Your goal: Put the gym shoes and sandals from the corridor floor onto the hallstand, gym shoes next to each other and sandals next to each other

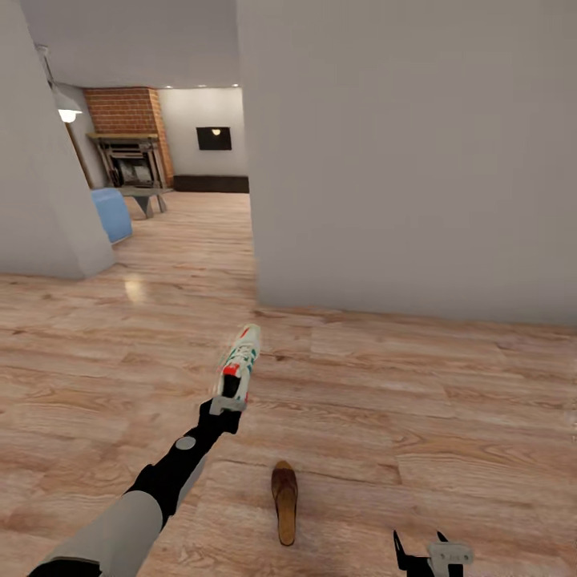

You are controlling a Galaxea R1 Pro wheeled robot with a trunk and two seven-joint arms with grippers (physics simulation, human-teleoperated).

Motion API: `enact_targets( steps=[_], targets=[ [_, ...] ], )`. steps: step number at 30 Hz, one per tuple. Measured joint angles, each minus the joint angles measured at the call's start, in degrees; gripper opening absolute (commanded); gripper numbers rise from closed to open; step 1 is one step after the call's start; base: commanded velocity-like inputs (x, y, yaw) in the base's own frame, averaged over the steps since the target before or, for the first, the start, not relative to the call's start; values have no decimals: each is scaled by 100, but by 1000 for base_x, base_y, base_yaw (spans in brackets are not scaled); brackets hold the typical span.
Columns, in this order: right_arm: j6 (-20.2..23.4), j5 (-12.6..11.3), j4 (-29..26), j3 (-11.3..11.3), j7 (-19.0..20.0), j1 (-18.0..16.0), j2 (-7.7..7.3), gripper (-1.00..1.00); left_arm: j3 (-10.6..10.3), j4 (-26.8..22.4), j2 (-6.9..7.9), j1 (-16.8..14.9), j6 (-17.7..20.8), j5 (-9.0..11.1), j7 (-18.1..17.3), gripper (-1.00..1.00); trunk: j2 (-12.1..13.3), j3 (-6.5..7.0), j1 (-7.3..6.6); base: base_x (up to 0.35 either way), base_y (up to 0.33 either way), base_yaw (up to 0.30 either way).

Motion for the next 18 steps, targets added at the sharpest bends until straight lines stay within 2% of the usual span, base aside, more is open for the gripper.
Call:
enact_targets(
  steps=[1,3,4,5,6,7,8,9,10,11,14,18],
  targets=[
    [0,1,0,3,0,0,10,100,-16,9,35,-17,14,-108,-666,-100,0,2,0,0,0,-88],
    [0,-4,0,4,2,0,19,100,20,44,107,-53,50,-231,-1514,-100,0,5,0,0,0,-35],
    [30,33,-10,52,6,-1,193,100,55,18,230,-85,68,-308,-2184,-100,0,5,0,0,0,-9],
    [64,37,-35,51,4,-4,345,100,78,8,259,-102,94,-319,-2292,-100,0,6,0,0,0,-6],
    [134,44,-100,56,-2,-6,495,100,87,1,277,-127,153,-325,-2351,-100,0,6,0,0,0,-1],
    [1409,32,-860,16,-293,-12,859,100,122,-13,333,-225,502,-347,-2398,-100,1,6,0,0,0,0],
    [2353,46,-1504,42,-476,-17,1061,100,119,-28,341,-240,560,-339,-2357,-100,0,7,0,0,0,0],
    [3144,36,-1968,32,-586,-18,1171,100,119,-58,341,-246,594,-337,-2300,-100,0,6,0,0,0,0],
    [4810,6,-2707,19,-749,-59,1419,100,126,-168,314,-256,657,-318,-2019,-100,0,6,0,0,0,0],
    [5082,20,-3248,13,-760,-91,1438,100,109,-174,309,-255,657,-321,-1996,-100,0,7,0,0,0,0],
    [5213,8,-3320,10,-764,-115,1439,100,100,-187,290,-264,664,-304,-1953,-100,0,6,-1,60,0,0],
    [5279,-4,-3234,17,-748,-131,1439,100,91,-193,271,-269,668,-296,-1932,-100,0,6,-3,226,0,0]
  ],
)
